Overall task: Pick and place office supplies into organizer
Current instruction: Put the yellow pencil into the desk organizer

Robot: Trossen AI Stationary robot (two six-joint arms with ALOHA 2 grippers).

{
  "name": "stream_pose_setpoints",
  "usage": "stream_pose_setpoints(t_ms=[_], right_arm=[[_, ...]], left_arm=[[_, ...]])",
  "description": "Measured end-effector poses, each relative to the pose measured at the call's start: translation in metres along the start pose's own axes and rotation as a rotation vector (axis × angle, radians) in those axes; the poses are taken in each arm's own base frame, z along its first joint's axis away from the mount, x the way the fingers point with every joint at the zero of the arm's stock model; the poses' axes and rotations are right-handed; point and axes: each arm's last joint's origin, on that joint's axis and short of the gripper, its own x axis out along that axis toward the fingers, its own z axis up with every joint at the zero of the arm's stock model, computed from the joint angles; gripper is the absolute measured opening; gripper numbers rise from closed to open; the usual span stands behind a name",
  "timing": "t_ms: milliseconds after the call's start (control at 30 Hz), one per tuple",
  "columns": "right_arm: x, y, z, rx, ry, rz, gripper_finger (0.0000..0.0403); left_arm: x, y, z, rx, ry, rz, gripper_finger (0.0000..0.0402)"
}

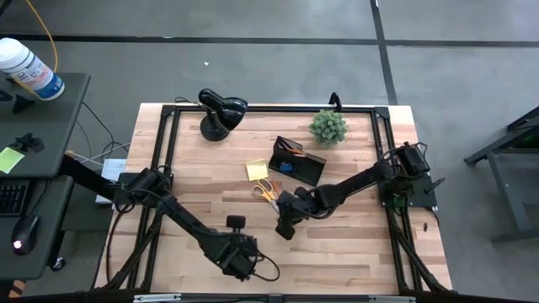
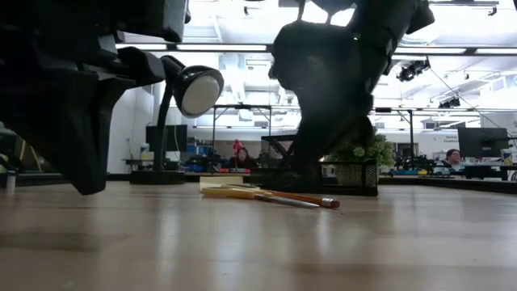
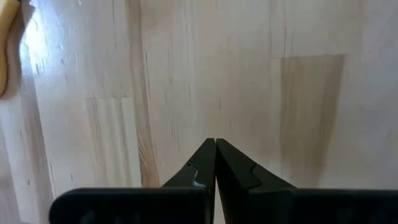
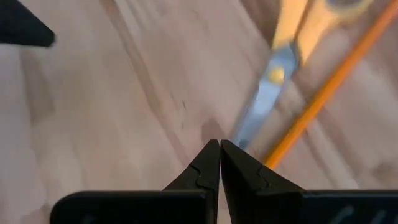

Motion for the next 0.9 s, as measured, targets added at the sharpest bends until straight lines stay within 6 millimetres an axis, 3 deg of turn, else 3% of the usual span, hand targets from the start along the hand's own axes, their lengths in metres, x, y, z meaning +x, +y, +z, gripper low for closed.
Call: stream_pose_setpoints(t_ms=[267,467,900], right_arm=[[0.003,-0.024,0.008,0.240,0.053,-0.105,0.0012],[0.006,-0.036,0.015,0.409,0.147,-0.065,0.0012],[0.001,-0.022,-0.011,0.518,0.284,-0.110,0.0028]], left_arm=[[-0.002,-0.003,-0.001,-0.012,-0.024,0.028,0.0000],[-0.002,-0.002,-0.001,-0.012,-0.028,0.035,0.0000],[-0.002,-0.001,-0.001,-0.009,-0.050,0.067,0.0000]])
